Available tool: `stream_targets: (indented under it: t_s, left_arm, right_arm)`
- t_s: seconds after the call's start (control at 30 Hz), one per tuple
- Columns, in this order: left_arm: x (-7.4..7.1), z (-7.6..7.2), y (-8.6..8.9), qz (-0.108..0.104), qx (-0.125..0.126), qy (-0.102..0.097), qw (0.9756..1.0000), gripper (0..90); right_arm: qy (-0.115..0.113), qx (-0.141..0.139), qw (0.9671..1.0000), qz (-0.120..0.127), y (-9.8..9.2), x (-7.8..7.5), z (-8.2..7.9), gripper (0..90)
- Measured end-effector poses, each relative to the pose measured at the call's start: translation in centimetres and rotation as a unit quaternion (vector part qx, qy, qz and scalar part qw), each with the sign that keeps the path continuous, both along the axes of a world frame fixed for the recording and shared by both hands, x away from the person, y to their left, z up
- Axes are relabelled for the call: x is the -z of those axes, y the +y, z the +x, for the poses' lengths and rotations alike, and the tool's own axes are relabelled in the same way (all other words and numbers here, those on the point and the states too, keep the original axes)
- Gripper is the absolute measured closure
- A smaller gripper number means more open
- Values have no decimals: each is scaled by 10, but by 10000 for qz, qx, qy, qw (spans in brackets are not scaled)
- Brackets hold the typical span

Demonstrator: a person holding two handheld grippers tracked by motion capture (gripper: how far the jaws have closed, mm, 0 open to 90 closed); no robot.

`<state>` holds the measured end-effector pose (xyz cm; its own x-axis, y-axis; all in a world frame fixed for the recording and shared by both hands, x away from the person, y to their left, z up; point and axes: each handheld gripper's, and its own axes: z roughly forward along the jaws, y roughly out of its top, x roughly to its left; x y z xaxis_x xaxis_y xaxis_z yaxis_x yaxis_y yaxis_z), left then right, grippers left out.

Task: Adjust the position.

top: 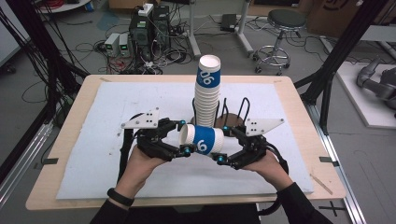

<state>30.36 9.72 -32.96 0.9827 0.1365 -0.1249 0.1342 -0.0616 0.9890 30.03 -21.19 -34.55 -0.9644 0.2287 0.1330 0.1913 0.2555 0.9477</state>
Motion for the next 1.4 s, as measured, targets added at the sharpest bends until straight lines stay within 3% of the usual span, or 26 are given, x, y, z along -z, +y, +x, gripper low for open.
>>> stream_targets:
  t_s: [0.1, 0.23, 0.33, 0.4, 0.57, 0.7, 0.87, 0.93, 1.1, 1.2, 1.4]
  left_arm:
    - [2, 0, -1, -171, 46, -31, 9998, 289]
    - [2, 0, -1, -188, 92, -42, 9998, 289]
    - [3, 1, 0, -120, 116, -45, 9998, 290]
    - [3, 2, 0, -38, 152, 8, 9999, 292]
    - [4, 4, -1, 365, 220, 149, 9990, 288]
    - [2, 3, -3, 724, 209, 109, 9971, 279]
    - [0, 2, -6, 1192, 234, -14, 9926, 281]
    - [2, 3, -5, 1080, 305, 8, 9937, 286]
    - [5, 5, 0, 709, 381, -43, 9967, 287]
    - [5, 5, 4, 526, 256, -86, 9982, 287]
    - [6, 6, 8, 81, 194, -11, 9998, 287]
  right_arm:
    - [39, -25, 9999, 152, 4, 1, -1, 149]
    - [22, -36, 9998, 214, 6, 1, -2, 149]
    - [6, -60, 9997, 221, 5, 0, -2, 161]
    - [-128, -72, 9997, 184, 3, 0, -1, 177]
    - [-236, -63, 9997, -85, 3, -3, -3, 186]
    - [-264, -65, 9994, -205, 3, -4, -3, 189]
    - [-343, -100, 9986, -380, 3, -5, -3, 189]
    - [-397, -94, 9982, -441, 4, -6, -4, 182]
    - [-318, -104, 9991, -251, 1, -10, -4, 164]
    - [-350, -34, 9993, -126, -2, -12, -4, 165]
    - [-35, -39, 9999, 89, -1, -11, -4, 164]
